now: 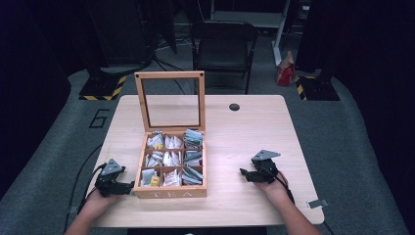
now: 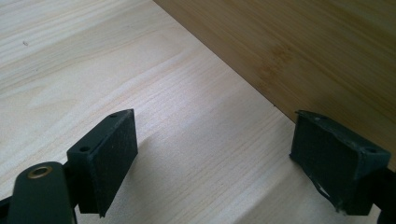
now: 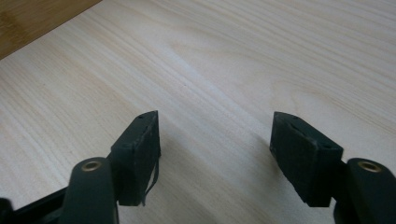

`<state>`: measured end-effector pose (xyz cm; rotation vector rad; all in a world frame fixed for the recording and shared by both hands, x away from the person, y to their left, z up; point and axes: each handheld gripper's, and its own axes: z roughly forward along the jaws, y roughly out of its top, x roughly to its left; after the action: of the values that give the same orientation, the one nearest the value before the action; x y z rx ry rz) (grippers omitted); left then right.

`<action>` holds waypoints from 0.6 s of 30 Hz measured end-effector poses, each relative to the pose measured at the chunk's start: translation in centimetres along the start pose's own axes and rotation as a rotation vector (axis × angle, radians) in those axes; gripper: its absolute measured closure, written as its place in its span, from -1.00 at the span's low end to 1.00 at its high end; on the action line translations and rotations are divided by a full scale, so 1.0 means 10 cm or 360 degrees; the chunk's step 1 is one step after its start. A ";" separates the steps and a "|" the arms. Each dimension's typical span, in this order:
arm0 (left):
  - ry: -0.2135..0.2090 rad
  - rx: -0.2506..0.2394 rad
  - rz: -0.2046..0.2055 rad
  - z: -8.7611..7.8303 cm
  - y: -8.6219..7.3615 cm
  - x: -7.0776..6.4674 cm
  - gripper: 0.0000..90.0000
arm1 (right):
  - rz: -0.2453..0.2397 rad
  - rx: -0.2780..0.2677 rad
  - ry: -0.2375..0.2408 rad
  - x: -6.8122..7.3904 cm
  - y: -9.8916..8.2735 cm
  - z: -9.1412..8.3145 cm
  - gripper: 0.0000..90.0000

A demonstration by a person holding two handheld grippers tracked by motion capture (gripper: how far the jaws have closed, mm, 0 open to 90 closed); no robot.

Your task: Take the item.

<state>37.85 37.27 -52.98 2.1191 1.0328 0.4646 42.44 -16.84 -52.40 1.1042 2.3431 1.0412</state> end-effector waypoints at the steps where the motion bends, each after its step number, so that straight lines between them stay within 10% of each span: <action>1: 0.0000 0.0000 0.0000 0.00 0.00 0.00 -0.68 | -0.0023 0.0019 0.0020 0.00 0.01 -0.01 -0.21; 18: 0.0005 0.0000 0.0010 0.00 0.00 0.00 -0.68 | -0.0018 -0.0106 0.0154 0.21 0.30 -0.29 -0.21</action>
<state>37.87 37.30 -52.97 2.1228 1.0279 0.4716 41.00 -15.36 -48.20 1.0362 2.3673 1.1846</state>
